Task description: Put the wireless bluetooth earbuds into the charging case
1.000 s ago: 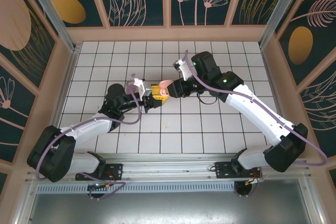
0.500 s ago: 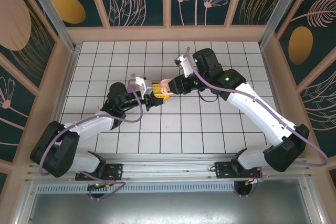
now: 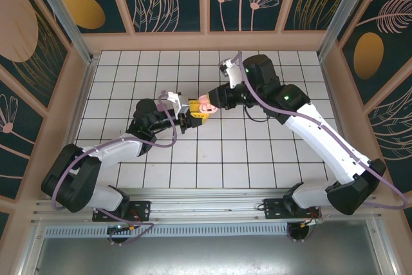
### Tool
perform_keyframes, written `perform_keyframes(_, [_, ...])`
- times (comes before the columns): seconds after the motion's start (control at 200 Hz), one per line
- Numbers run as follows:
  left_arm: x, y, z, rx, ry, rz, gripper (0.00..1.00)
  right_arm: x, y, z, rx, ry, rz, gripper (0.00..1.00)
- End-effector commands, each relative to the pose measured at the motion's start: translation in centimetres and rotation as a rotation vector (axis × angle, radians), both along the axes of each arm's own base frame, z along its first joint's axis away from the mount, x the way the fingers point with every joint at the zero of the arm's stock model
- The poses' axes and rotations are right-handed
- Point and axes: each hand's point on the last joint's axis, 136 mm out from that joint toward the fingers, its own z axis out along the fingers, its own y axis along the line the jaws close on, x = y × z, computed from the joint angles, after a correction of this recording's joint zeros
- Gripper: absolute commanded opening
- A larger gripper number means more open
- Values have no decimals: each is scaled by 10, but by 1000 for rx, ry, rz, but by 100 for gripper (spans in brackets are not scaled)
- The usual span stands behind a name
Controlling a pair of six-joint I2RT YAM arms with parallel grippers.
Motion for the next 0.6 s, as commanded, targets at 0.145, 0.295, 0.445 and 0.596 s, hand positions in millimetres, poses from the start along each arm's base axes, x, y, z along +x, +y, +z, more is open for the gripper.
perform_keyframes(0.145, [-8, 2, 4, -11, -15, -12, 10, 29, 2, 13, 20, 19, -70, 20])
perform_keyframes(0.295, [-10, 6, 7, -19, -18, 9, 10, 36, 9, 0, 15, 67, -49, 20])
perform_keyframes(0.445, [-10, 8, 11, -16, -23, 25, 10, 34, 16, -19, 2, 128, -7, 18])
perform_keyframes(0.596, [-7, 10, 14, -21, -22, 52, 11, 24, 16, -32, -8, 174, 23, 16])
